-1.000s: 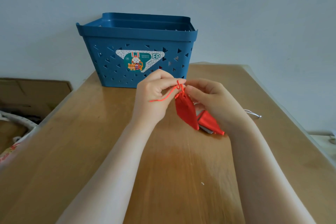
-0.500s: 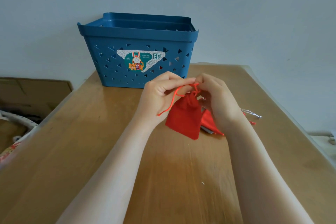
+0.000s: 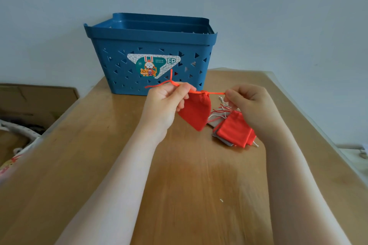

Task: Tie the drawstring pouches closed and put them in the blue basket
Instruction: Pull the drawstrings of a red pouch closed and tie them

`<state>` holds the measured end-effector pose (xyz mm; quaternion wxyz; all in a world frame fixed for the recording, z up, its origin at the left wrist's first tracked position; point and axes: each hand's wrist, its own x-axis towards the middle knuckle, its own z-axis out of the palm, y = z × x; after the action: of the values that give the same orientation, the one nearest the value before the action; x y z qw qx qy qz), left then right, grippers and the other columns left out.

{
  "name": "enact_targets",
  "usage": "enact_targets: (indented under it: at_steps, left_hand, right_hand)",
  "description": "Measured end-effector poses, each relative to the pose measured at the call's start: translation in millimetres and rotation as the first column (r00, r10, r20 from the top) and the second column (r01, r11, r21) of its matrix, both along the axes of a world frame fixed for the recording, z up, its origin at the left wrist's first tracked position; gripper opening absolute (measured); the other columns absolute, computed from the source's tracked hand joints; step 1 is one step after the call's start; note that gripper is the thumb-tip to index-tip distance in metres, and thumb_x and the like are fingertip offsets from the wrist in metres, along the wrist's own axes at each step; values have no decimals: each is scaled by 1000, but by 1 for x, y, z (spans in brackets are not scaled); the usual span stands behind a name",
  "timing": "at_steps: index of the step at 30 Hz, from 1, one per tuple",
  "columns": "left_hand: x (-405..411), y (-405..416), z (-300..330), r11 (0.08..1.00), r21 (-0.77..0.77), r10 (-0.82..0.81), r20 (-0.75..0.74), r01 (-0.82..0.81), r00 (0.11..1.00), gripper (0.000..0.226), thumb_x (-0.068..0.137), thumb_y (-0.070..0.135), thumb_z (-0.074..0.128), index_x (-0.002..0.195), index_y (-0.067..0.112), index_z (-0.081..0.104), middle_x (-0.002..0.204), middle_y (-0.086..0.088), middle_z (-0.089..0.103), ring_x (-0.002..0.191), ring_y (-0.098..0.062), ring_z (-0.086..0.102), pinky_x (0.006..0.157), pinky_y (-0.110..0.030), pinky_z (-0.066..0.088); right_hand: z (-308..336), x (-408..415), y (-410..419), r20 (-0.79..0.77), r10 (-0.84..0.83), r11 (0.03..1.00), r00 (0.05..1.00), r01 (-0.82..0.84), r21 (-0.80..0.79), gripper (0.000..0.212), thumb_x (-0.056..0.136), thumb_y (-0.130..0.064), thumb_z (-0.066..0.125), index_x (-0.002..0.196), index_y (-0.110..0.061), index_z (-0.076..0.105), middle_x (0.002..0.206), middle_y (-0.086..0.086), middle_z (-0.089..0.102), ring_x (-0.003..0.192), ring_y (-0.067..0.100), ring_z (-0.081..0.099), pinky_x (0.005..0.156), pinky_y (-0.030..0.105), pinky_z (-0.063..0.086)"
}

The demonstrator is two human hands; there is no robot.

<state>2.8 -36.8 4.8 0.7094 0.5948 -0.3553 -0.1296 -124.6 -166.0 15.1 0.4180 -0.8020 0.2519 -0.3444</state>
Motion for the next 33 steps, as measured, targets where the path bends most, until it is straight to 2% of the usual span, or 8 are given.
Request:
enact_targets:
  at_steps: [9, 13, 16, 19, 23, 28, 30, 33]
  left_hand:
    - [-4, -3, -2, 988, -26, -154, -232, 152, 960, 37, 94, 24, 51, 62, 20, 68, 55, 7, 42, 45, -6, 30, 49, -18, 25]
    - [-11, -5, 2, 972, -67, -236, -226, 226, 945, 41, 100, 28, 38, 63, 18, 51, 74, 8, 66, 45, -7, 33, 51, -20, 29]
    - [-11, -7, 3, 990, 67, -116, -116, 125, 986, 47, 101, 32, 34, 56, 19, 39, 79, 4, 65, 52, -11, 39, 53, -24, 30]
    - [-12, -8, -2, 971, 229, 58, 76, -74, 995, 49, 102, 33, 34, 62, 20, 59, 79, 2, 64, 67, -3, 54, 64, -18, 40]
    - [-11, -9, -7, 925, 380, -68, 223, -23, 973, 66, 91, 52, 28, 80, -5, 61, 84, -22, 66, 78, -31, 59, 76, -39, 45]
    - [-17, -4, -2, 921, 362, -251, 263, 146, 932, 67, 75, 53, 38, 75, -14, 49, 77, -34, 56, 74, -41, 56, 74, -54, 44]
    - [-17, -3, -1, 918, 362, -283, 315, 162, 906, 59, 76, 48, 37, 69, -10, 46, 70, -30, 52, 69, -36, 52, 67, -45, 41]
    - [-17, -3, -2, 907, 403, -295, 403, 122, 866, 34, 88, 30, 42, 61, 8, 43, 57, 1, 40, 53, -7, 37, 55, -27, 29]
  right_hand:
    - [-4, 5, 2, -62, 16, 992, 998, -8, 129, 23, 87, -17, 60, 65, -15, 66, 58, -4, 60, 57, 7, 52, 57, 19, 41]
    - [-3, 7, 7, -26, -13, 989, 1000, 17, 144, 20, 86, -18, 62, 73, -5, 68, 59, -2, 60, 53, 3, 50, 54, 20, 41]
    - [4, 5, 11, 59, 28, 991, 998, -36, 130, 18, 86, -19, 63, 75, -5, 68, 63, -1, 60, 56, 3, 51, 57, 16, 41]
    - [10, 3, 17, 62, 117, 992, 991, -119, 30, 17, 86, -19, 64, 69, -21, 67, 65, -4, 58, 60, 1, 47, 58, 12, 38]
    - [13, 3, 23, 52, 181, 979, 982, -175, -101, 13, 86, -16, 64, 74, -16, 69, 89, -4, 63, 72, -6, 52, 63, 8, 36]
    - [11, 6, 22, 27, 206, 965, 978, -199, -171, 23, 89, -11, 60, 69, -22, 64, 96, -11, 62, 82, -12, 52, 69, 5, 37]
    - [10, 7, 23, 21, 205, 968, 978, -200, -154, 26, 90, -12, 58, 68, -25, 61, 94, -9, 65, 82, -7, 55, 71, 6, 39]
    - [8, 10, 26, 14, 196, 976, 980, -194, -99, 17, 90, -18, 59, 74, -16, 65, 82, -2, 68, 73, 4, 58, 68, 15, 45]
